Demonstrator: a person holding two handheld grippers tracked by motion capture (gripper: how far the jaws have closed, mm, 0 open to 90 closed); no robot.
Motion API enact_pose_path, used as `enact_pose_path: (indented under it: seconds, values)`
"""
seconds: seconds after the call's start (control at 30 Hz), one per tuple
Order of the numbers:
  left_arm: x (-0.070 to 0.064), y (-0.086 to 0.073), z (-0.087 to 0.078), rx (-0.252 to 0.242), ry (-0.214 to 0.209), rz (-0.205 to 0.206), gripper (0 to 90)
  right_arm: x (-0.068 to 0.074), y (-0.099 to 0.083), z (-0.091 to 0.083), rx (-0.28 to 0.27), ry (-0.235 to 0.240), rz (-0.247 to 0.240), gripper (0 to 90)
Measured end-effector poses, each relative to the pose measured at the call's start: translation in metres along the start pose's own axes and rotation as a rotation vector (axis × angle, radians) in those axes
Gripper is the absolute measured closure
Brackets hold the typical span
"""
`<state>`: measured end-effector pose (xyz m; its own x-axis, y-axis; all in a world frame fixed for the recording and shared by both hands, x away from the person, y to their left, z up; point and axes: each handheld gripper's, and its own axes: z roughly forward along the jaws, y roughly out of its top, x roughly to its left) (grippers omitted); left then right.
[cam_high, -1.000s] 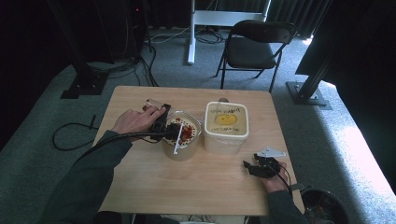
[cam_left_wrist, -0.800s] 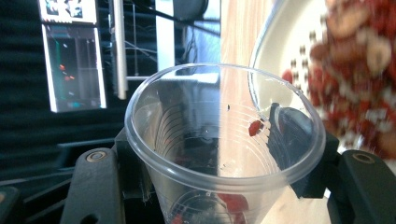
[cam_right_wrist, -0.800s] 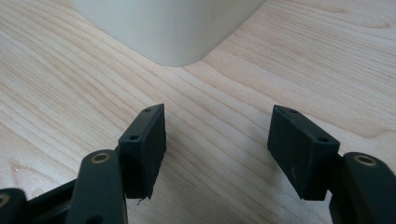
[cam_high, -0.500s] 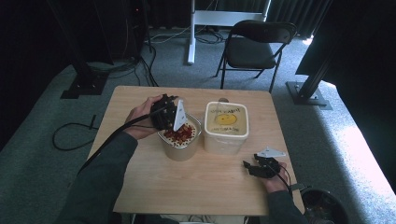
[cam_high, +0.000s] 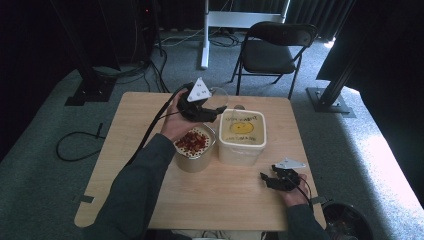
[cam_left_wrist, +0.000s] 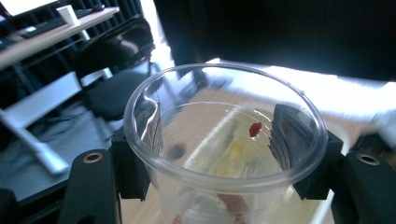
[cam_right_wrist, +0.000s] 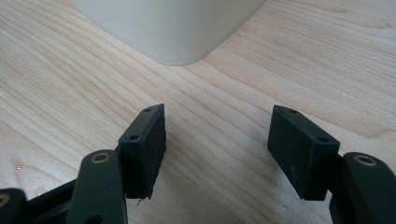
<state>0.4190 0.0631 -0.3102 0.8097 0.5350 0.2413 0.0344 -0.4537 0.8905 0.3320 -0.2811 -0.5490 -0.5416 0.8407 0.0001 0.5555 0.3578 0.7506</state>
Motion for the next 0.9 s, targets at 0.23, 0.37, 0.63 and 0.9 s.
enact_pose_path:
  seconds: [0.23,0.37,0.63,0.9]
  values:
    - [-0.010,0.012,0.040,-0.094,-0.084,-0.168,34.2,0.000,0.000,0.000,0.000,-0.001,-0.002,36.3]
    - [-0.027,0.028,0.061,-0.110,-0.116,-0.162,33.8,0.000,0.000,0.000,0.001,0.001,-0.001,36.3]
    - [-0.040,0.044,0.093,-0.133,-0.136,-0.193,32.9,0.001,0.000,-0.001,0.000,0.004,-0.005,36.3]
    - [-0.036,0.031,0.115,-0.035,-0.207,-0.242,13.2,0.001,-0.001,0.000,-0.001,0.007,-0.007,36.2]
